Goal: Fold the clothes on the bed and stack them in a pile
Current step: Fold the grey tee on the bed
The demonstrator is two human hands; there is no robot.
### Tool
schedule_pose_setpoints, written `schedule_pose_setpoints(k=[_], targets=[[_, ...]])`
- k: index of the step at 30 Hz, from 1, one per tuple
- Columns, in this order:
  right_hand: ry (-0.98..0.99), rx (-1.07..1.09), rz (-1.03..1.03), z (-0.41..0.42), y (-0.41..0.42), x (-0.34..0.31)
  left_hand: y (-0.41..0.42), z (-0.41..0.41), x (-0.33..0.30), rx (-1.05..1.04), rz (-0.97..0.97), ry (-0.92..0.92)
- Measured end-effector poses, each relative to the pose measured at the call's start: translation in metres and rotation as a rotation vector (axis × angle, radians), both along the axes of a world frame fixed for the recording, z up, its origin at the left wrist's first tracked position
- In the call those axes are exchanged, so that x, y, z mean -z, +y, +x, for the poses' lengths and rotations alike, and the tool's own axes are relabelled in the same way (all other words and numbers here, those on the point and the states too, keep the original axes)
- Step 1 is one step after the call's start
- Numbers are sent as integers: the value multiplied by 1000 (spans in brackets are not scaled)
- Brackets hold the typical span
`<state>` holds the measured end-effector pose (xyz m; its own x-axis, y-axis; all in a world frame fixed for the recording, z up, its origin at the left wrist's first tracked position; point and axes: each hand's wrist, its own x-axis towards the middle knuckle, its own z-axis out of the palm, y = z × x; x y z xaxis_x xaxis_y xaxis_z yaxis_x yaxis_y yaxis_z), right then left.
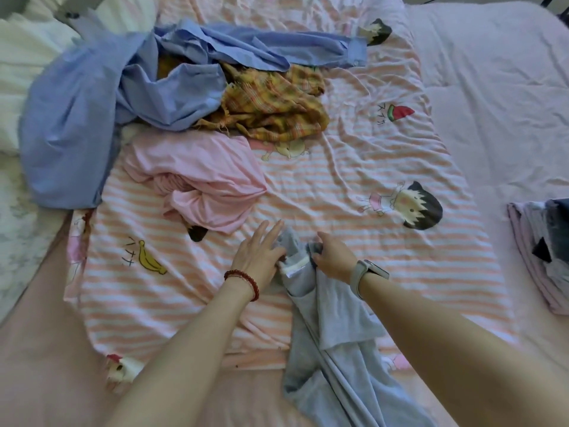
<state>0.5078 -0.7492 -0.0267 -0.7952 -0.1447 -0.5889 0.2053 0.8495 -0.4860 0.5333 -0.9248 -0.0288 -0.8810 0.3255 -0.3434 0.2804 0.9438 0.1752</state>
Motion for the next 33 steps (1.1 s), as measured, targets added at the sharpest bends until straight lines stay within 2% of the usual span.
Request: schedule_pose_setpoints(k=[3, 5, 8, 9, 12, 18, 21, 24, 28, 33], targets=[[46, 86, -45, 1, 10, -4, -9, -4, -6, 78, 95, -15], [87, 147, -112, 2, 22, -14, -13, -3, -14, 48, 227, -46], [178, 246, -254, 9, 44, -40, -11, 9, -36, -270, 544, -91], [223, 263, -291, 11, 50, -49, -9, 13, -43, -354, 593, -89], [387, 269, -339, 19, 62, -76, 1, 26, -66, -420, 571, -83], [614, 377, -417, 42, 89, -134, 7, 57, -136, -165, 362, -105], [640, 346, -434, 68, 110, -164, 9, 89, -168, -151, 413, -109], [702, 283, -340, 106, 134, -190, 23, 132, -194, -153, 459, -26], [804, 167, -290, 160, 169, -216, 47, 188, -224, -244, 635, 289], [628, -120, -212, 209, 215, -229, 70, 242, -249, -405, 701, 468]])
